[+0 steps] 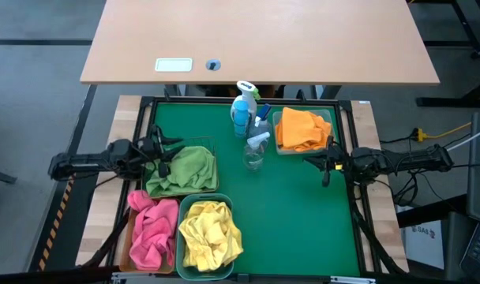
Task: Sort microfiber towel by color & place in baskets
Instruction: Return to Home Position
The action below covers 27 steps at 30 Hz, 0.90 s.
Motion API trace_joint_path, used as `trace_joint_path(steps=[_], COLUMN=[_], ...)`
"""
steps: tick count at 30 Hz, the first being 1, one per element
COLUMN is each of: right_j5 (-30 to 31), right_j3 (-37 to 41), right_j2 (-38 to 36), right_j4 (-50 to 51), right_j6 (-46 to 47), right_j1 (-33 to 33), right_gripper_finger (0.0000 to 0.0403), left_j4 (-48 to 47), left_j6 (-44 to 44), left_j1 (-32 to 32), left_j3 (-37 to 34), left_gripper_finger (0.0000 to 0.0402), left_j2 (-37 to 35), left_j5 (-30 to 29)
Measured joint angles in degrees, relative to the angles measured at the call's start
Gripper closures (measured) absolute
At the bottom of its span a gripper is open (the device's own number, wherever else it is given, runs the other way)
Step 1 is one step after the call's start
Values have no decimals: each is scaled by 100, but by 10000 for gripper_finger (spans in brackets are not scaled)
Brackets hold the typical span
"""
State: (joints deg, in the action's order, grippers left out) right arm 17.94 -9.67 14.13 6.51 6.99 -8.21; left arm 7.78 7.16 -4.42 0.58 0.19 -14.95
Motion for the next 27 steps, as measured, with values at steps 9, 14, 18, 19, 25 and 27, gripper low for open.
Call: trace_joint_path(steps=[9, 14, 18, 19, 25, 27], right_j5=[5, 4, -49, -50, -47, 8], right_j3=[0, 0, 0, 0, 0, 0], right_j2=[0, 0, 0, 0, 0, 0], right_j4=[-4, -10, -16, -18, -73, -120], right_j6=[-3, -3, -3, -4, -160, -296], right_j1=[-1, 0, -1, -1, -2, -1], right_gripper_finger=[398, 398, 398, 398, 398, 398], left_j4=[-538, -734, -749, -749, -749, -749], left_j6=[-299, -404, -404, -404, -402, -406], left_j1=[-345, -483, -617, -643, -720, -724], left_j3=[0, 2, 2, 2, 2, 2], left_gripper_finger=[292, 292, 292, 292, 292, 292], left_j2=[-1, 4, 4, 4, 4, 4], left_j5=[1021, 1323, 1414, 1421, 1425, 1407])
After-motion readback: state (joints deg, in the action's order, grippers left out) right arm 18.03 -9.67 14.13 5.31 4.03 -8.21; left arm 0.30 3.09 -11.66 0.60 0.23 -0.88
